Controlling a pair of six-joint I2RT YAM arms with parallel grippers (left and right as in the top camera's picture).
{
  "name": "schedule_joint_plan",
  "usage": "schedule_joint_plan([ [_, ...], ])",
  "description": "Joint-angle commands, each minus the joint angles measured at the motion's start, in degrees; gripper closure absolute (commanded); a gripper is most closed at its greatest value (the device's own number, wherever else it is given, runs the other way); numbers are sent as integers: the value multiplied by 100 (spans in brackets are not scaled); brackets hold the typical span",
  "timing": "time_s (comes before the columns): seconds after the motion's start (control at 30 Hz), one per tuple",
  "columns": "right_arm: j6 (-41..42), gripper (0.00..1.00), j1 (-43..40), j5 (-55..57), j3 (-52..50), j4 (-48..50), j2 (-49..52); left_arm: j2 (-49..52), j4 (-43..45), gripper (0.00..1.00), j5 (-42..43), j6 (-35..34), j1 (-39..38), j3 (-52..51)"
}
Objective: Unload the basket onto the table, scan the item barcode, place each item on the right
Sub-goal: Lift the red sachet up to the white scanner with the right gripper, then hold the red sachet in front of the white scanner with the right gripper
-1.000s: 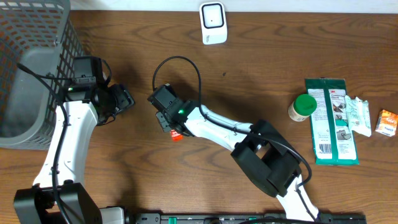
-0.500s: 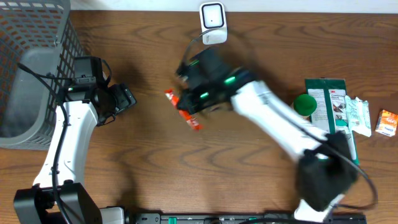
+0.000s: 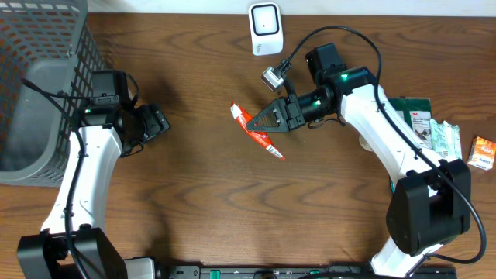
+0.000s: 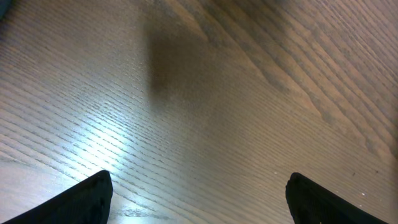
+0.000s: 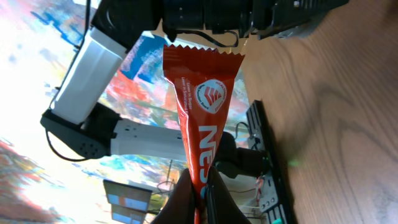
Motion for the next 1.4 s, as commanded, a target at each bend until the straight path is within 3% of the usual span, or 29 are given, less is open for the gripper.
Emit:
schedule_joint_plan([
  [0.0, 153, 99, -83, -348, 0, 15, 11, -35, -20, 13, 52, 33, 24, -72],
  [0.17, 433, 99, -146, -201, 0, 1110, 11, -37, -20, 13, 52, 33, 24, -72],
  [0.3, 2514, 99, -164, 2116, 0, 2942, -50, -35, -20, 13, 52, 33, 24, -72],
  [0.4, 3053, 99, -164, 3016, 114, 3598, -319, -35, -20, 13, 52, 33, 24, -72],
  [0.5, 2522, 99, -181, 3491, 901, 2697, -520, -35, -20, 13, 52, 33, 24, -72],
  [0.6, 1836, 99, -129, 5062, 2439, 514, -466, -35, -20, 13, 52, 33, 24, -72],
  [0.67, 1668, 99, -70, 5919, 3281, -323, -404, -35, -20, 13, 52, 33, 24, -72],
  [0.8, 1596, 99, -55, 6555, 4782, -1182, -275, -35, -20, 13, 52, 33, 24, -72],
  [0.93, 1768, 99, -55, 7147, 5130, -907, -275, -35, -20, 13, 52, 31, 24, -72],
  [1.17, 2573, 99, 546, 9523, 5110, 33, 487, -35, -20, 13, 52, 33, 24, -72],
  [1.37, 2605, 99, 772, 9938, 5110, 1025, 1545, -35, -20, 13, 52, 33, 24, -72],
])
